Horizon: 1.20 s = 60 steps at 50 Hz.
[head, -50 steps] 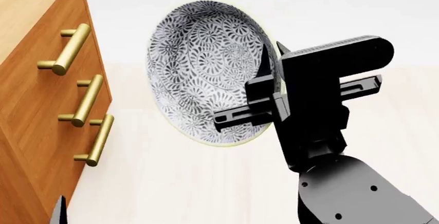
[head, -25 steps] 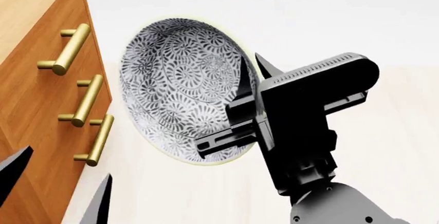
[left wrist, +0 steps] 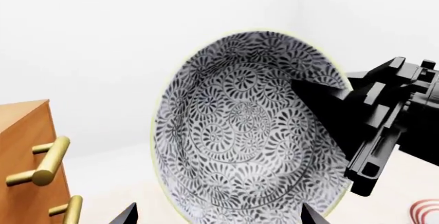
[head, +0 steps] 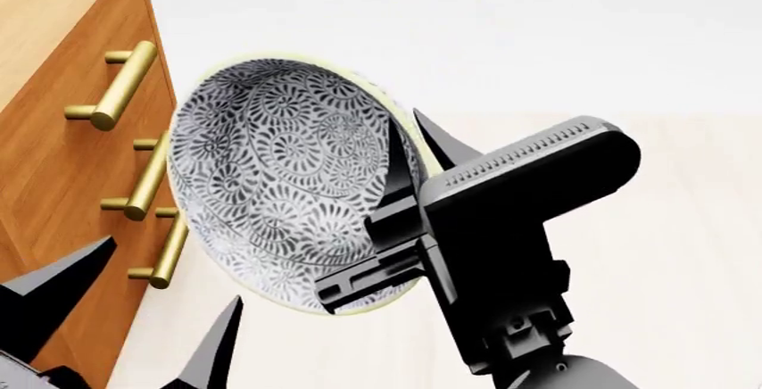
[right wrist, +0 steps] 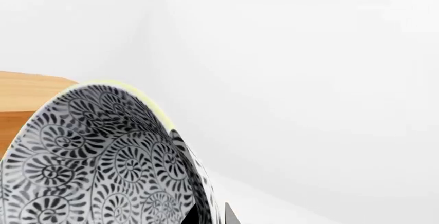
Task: Put the bowl on top of the cabinet.
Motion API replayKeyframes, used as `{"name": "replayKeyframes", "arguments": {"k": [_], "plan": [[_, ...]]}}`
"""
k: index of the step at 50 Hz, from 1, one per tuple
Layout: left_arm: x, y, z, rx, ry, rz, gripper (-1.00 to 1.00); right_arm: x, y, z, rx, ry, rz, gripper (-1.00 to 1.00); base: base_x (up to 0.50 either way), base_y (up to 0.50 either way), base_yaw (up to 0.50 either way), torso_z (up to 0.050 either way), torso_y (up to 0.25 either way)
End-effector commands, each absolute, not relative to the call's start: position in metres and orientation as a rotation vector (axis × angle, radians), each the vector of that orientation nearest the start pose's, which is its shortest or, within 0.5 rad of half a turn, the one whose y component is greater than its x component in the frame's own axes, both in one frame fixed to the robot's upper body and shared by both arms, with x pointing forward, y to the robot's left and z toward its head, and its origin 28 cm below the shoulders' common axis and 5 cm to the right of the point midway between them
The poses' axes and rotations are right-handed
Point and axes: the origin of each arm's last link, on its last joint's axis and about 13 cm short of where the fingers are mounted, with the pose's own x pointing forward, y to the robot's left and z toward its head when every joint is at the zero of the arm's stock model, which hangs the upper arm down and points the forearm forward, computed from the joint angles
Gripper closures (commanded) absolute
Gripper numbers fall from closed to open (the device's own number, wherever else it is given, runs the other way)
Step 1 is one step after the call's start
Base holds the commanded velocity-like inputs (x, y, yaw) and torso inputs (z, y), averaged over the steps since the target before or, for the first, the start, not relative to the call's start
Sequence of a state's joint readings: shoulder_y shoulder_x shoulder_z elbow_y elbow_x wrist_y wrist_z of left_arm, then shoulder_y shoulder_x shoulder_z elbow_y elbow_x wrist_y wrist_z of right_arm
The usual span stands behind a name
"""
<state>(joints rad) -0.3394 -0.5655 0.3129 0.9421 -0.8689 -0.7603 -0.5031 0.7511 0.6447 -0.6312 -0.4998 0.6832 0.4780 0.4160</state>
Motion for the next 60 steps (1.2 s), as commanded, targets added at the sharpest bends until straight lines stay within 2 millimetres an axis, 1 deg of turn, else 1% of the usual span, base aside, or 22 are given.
{"name": "replayKeyframes", "arguments": {"k": [1,10,19,29,39,51,57,60], "plan": [[0.175,0.193,0.186,0.047,-0.129,-0.420,-1.00,0.256,-0.097,0.207,-0.249,-0.341,0.343,1.00,0.00,0.00,0.00,0.000,0.000],[0.178,0.198,0.181,0.040,-0.117,-0.402,-1.00,0.256,-0.098,0.206,-0.251,-0.335,0.341,1.00,0.00,0.00,0.00,0.000,0.001],[0.185,0.197,0.186,0.034,-0.118,-0.393,-1.00,0.253,-0.098,0.207,-0.255,-0.339,0.347,1.00,0.00,0.00,0.00,0.000,0.000],[0.201,0.196,0.189,0.028,-0.097,-0.382,-1.00,0.249,-0.100,0.206,-0.264,-0.344,0.351,1.00,0.00,0.00,0.00,0.000,0.000],[0.207,0.198,0.193,0.024,-0.096,-0.368,-1.00,0.248,-0.100,0.204,-0.269,-0.343,0.357,1.00,0.00,0.00,0.00,0.000,0.001],[0.225,0.197,0.186,0.012,-0.055,-0.358,-1.00,0.247,-0.099,0.202,-0.271,-0.345,0.366,1.00,0.00,0.00,0.00,0.001,0.000],[0.227,0.197,0.184,0.014,-0.048,-0.356,-1.00,0.238,-0.098,0.204,-0.273,-0.361,0.393,1.00,0.00,0.00,0.00,0.000,0.000],[0.226,0.198,0.184,0.013,-0.048,-0.354,-1.00,0.237,-0.097,0.204,-0.277,-0.363,0.396,1.00,0.00,0.00,0.00,0.000,0.003]]}}
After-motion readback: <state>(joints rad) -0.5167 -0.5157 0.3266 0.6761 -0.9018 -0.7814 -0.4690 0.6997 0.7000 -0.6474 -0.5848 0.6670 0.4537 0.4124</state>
